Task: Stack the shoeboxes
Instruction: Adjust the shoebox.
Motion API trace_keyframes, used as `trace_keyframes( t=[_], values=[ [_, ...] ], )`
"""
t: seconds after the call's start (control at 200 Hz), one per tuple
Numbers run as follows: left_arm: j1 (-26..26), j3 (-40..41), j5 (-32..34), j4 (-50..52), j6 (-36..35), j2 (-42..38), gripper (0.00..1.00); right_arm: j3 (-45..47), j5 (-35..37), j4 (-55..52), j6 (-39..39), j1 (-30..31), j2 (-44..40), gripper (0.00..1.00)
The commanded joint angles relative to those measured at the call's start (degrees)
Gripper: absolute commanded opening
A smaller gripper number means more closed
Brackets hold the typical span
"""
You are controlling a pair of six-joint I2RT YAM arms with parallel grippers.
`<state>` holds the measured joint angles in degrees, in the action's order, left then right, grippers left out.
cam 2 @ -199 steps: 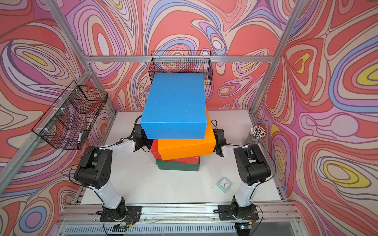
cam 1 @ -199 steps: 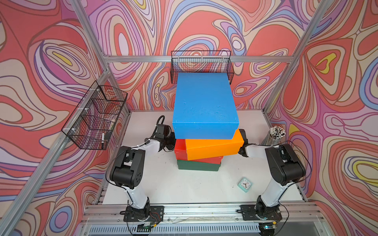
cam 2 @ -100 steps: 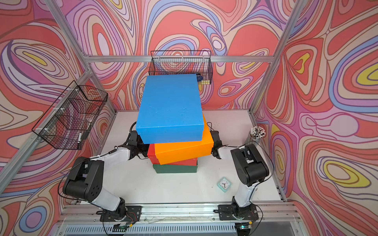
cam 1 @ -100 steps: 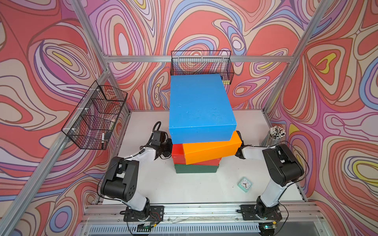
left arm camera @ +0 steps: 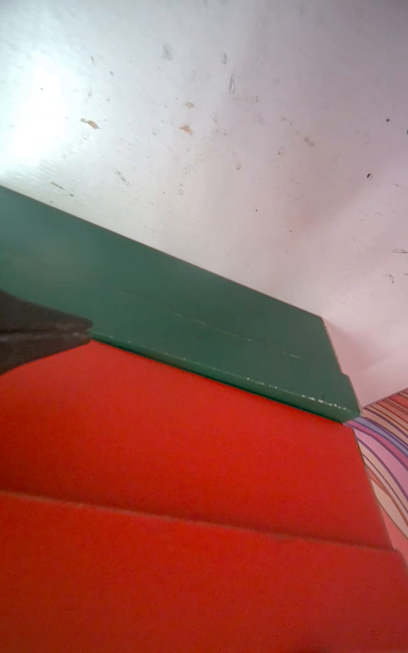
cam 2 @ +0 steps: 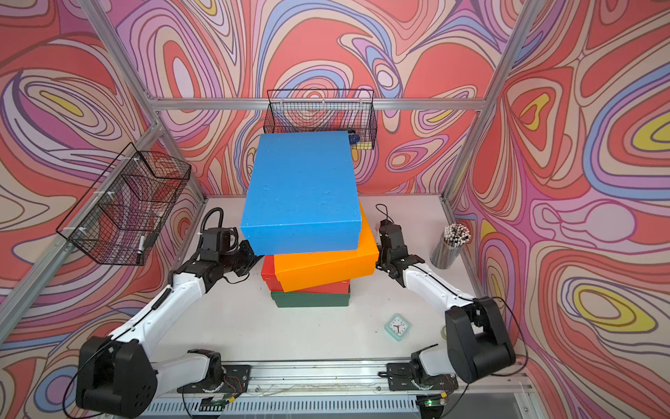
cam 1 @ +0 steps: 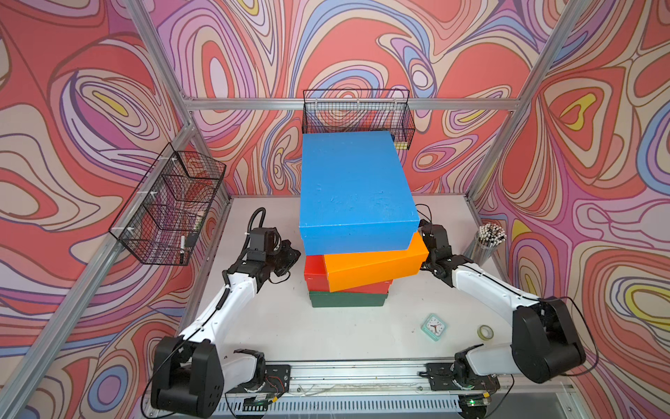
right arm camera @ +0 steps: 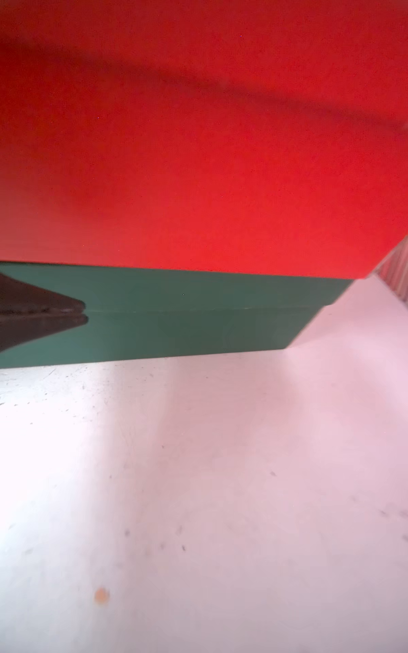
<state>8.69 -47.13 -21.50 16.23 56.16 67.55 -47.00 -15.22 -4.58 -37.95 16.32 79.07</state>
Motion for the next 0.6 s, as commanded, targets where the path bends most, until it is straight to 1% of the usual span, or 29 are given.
trace_keyframes(
  t=[0.0,0.08,0.155,0.315,0.496,0.596],
  values=[
    [0.0,1.6,-0.2,6.2,0.7,-4.0,0.02,-1.5,-3.6,-1.2,1.4,-0.3,0.2,0.0],
    [0.1,2.3,0.1,8.4,1.4,-7.0,0.02,-2.8,-8.5,0.1,0.1,-0.3,2.5,0.0],
    [0.3,3.0,0.5,9.5,2.3,-9.8,0.02,-3.2,-10.9,1.8,-1.6,-0.3,4.0,0.0],
    [2.1,3.7,1.3,10.1,4.4,-13.0,0.03,-3.4,-11.4,3.1,-2.5,-0.3,3.4,0.0],
    [6.3,3.2,3.1,8.9,6.3,-12.2,0.02,-4.2,-11.6,3.0,-2.7,-0.3,3.4,0.0],
    [7.1,2.5,3.9,8.8,6.5,-11.9,0.03,-4.3,-12.0,3.3,-3.0,-0.3,3.8,0.0]
  ],
)
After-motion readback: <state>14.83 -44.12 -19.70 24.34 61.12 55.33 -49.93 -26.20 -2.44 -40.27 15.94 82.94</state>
